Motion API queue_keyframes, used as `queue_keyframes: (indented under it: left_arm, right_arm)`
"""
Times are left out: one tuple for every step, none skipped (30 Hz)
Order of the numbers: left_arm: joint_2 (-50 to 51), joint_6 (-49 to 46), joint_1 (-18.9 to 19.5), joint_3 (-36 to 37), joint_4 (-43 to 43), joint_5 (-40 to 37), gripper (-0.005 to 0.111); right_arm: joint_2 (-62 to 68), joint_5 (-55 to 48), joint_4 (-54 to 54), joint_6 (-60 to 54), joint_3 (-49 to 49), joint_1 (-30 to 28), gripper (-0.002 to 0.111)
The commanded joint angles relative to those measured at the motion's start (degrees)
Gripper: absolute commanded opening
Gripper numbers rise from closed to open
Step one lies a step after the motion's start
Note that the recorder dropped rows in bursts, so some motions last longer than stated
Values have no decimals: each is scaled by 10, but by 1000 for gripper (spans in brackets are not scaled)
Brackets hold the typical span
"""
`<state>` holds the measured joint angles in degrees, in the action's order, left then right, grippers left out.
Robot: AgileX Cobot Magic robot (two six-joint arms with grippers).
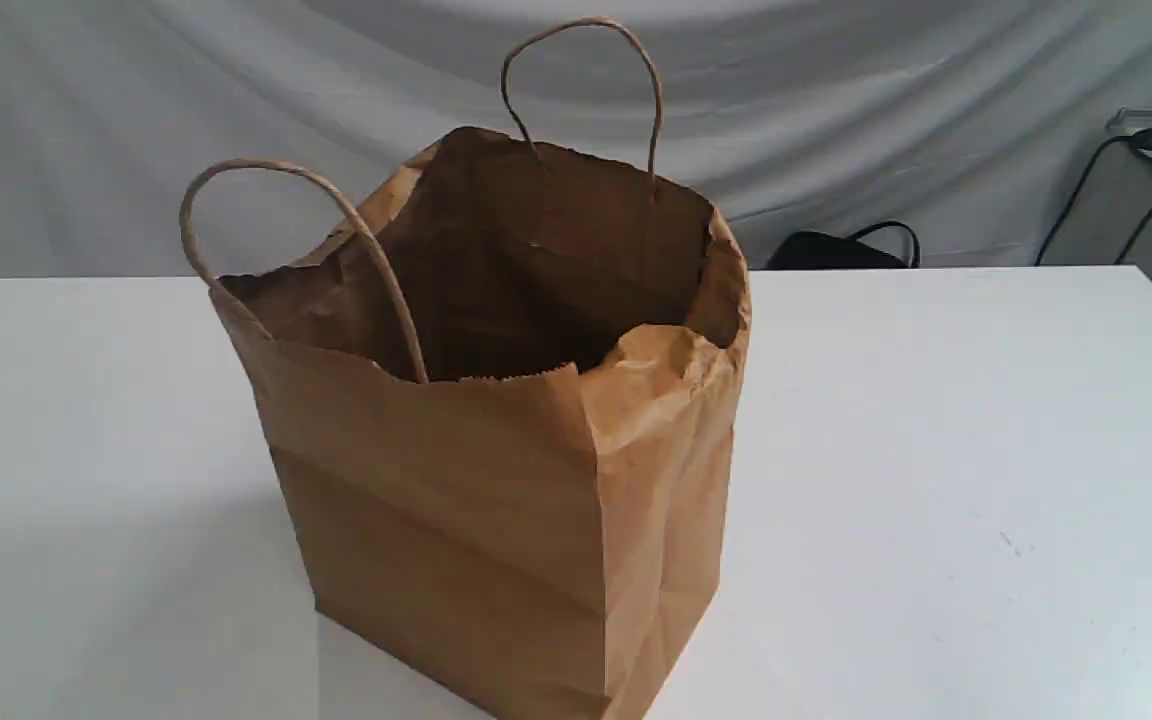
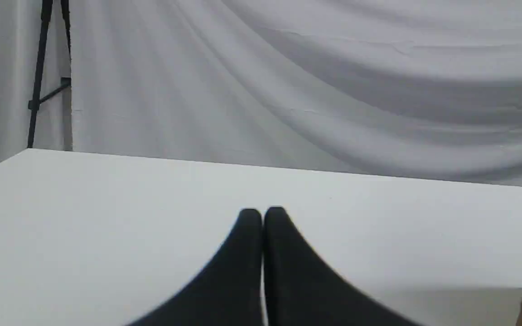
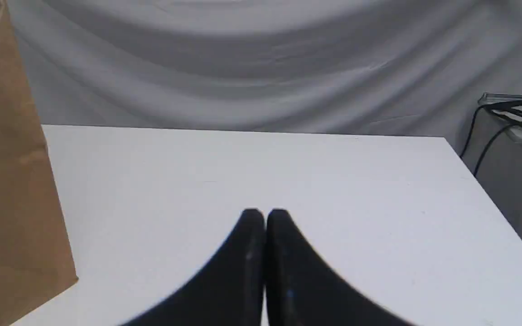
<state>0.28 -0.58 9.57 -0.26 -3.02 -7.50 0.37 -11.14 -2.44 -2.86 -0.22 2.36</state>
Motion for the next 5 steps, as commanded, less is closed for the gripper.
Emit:
queue_keyframes:
  left_arm:
    - [-3, 6, 2, 3, -6, 0, 0]
    - [-3, 6, 2, 3, -6, 0, 0]
    - [-3, 6, 2, 3, -6, 0, 0]
    - [-3, 6, 2, 3, -6, 0, 0]
    - [-3, 6, 2, 3, -6, 0, 0]
  right_arm:
    - [-4, 1, -2, 3, 2, -2, 0]
    - [-4, 1, -2, 3, 2, -2, 0]
    - [-4, 1, -2, 3, 2, -2, 0]
    - [-4, 1, -2, 3, 2, -2, 0]
    - [-4, 1, -2, 3, 2, -2, 0]
